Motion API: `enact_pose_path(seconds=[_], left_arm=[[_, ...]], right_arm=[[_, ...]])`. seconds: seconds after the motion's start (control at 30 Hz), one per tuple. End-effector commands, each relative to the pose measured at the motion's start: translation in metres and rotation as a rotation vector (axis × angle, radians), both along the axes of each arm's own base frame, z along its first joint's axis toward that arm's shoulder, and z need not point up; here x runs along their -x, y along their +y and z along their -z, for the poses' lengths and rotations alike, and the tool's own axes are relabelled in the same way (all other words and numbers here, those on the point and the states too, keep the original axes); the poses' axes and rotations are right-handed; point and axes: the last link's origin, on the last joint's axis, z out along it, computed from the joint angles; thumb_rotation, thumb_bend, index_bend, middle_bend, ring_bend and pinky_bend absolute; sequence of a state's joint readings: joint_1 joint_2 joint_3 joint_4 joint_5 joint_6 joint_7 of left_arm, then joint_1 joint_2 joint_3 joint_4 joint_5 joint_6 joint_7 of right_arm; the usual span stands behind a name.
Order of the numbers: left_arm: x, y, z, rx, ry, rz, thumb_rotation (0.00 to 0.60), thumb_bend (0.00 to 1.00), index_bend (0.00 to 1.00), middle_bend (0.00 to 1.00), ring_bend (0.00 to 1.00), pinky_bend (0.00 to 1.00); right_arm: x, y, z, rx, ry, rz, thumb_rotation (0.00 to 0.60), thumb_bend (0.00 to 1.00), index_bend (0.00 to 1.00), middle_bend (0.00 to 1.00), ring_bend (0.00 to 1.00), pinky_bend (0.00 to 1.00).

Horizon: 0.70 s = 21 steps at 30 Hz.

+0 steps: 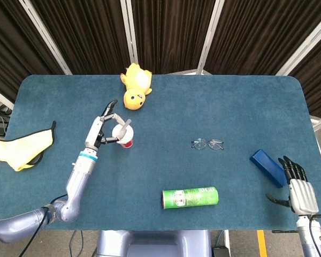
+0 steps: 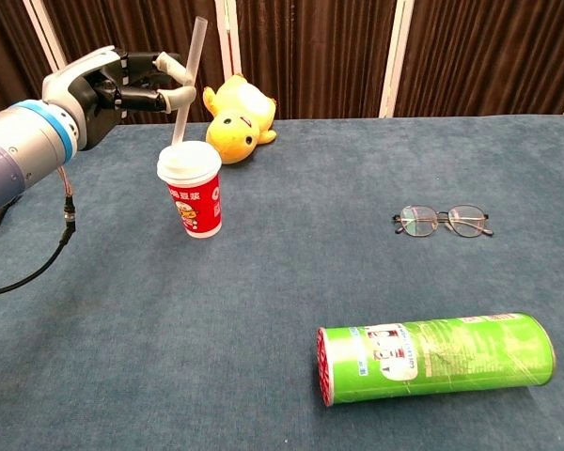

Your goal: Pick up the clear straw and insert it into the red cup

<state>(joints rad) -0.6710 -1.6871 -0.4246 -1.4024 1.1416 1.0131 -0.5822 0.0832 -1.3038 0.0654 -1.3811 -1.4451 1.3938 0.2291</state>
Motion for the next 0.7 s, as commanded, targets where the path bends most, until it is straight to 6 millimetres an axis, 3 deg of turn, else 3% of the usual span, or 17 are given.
enact_pose_path(seconds=[0.03,0.17,0.33,0.43,0.7], left_arm=[[0.003,-0.001,0.002,0.006,0.006,-0.004,0.600,0.37,0.56,0.03,0.00,0.00],[0.010,-0.001,0.004,0.011,0.025,-0.007,0.600,0.37,0.54,0.02,0.00,0.00],[0.019,-0.003,0.007,0.019,0.052,-0.014,0.600,0.24,0.38,0.00,0.00,0.00],[0.022,-0.003,0.007,0.020,0.050,-0.019,0.600,0.23,0.33,0.00,0.00,0.00],[0.025,-0.005,-0.004,-0.001,0.052,-0.018,0.600,0.23,0.32,0.00,0.00,0.00]], right_arm=[[0.000,0.000,0.000,0.000,-0.001,0.001,0.600,0.03,0.00,0.00,0.00,0.00],[0.000,0.000,0.000,0.001,-0.004,0.004,0.600,0.03,0.00,0.00,0.00,0.00],[0.001,0.000,0.000,-0.001,-0.003,0.006,0.600,0.03,0.00,0.00,0.00,0.00],[0.001,0.000,0.000,-0.001,-0.001,0.006,0.600,0.03,0.00,0.00,0.00,0.00],[0.001,0.000,0.000,0.000,0.005,0.005,0.600,0.03,0.00,0.00,0.00,0.00]])
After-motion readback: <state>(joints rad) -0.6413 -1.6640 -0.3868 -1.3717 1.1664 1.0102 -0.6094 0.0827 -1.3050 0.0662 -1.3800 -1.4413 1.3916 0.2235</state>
